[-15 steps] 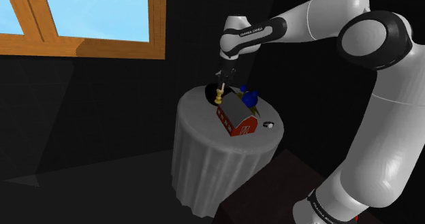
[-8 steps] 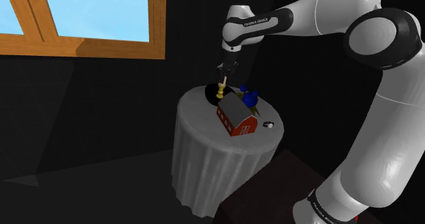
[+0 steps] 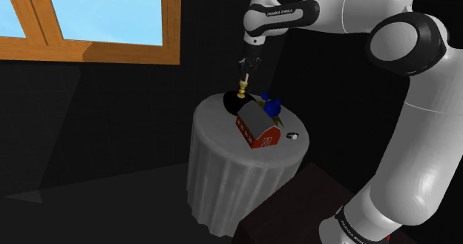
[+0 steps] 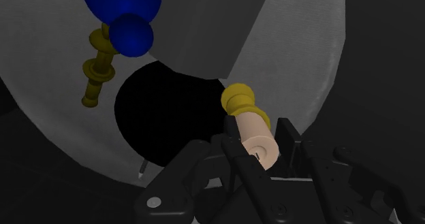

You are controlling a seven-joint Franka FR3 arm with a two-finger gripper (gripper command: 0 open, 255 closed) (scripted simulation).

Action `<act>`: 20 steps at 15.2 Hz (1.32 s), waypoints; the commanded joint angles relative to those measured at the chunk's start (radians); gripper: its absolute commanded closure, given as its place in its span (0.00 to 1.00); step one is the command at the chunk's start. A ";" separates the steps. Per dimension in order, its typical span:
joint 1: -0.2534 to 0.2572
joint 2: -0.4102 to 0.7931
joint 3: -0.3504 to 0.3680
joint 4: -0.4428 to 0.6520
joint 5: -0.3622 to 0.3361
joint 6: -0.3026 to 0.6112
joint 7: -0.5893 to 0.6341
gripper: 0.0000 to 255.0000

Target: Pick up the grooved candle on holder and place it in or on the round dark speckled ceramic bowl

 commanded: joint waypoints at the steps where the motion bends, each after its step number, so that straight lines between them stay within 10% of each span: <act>1: -0.020 0.056 -0.009 0.102 0.006 -0.045 -0.033 1.00; 7: -0.083 0.312 -0.028 0.569 0.027 -0.252 -0.119 1.00; 10: -0.120 0.585 -0.029 1.068 0.039 -0.477 -0.152 1.00; 20: -0.109 0.422 -0.030 0.644 0.033 -0.216 -0.142 1.00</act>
